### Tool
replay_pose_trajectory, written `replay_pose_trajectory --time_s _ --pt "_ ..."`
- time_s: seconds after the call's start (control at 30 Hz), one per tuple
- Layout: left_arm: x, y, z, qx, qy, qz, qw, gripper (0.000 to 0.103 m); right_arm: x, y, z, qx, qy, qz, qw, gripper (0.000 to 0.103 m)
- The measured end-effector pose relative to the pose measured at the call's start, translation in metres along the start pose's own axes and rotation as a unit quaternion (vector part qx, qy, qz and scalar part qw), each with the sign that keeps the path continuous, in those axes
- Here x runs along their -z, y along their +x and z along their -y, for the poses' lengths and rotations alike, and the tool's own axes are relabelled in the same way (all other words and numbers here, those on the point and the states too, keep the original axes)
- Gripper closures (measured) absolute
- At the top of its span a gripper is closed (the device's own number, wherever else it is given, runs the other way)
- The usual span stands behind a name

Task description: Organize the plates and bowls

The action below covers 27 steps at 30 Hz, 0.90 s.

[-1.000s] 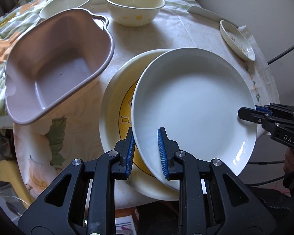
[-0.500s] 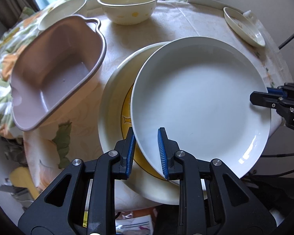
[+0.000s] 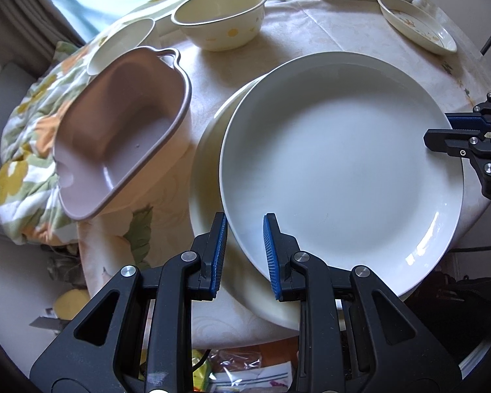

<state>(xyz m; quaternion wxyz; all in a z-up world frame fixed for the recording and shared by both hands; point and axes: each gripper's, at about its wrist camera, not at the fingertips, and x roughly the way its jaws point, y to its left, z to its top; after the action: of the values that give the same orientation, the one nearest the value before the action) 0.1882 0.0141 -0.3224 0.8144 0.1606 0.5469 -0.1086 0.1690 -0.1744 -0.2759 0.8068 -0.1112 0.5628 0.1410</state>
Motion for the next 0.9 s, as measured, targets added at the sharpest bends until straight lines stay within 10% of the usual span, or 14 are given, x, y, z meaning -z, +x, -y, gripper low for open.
replay_pose_trajectory --time_s 0.9 --pt "0.004 -0.012 -0.003 -0.022 -0.009 0.008 0.9997 0.083 -0.002 0.003 -0.019 0.037 -0.057 0.005 0.998 0.089"
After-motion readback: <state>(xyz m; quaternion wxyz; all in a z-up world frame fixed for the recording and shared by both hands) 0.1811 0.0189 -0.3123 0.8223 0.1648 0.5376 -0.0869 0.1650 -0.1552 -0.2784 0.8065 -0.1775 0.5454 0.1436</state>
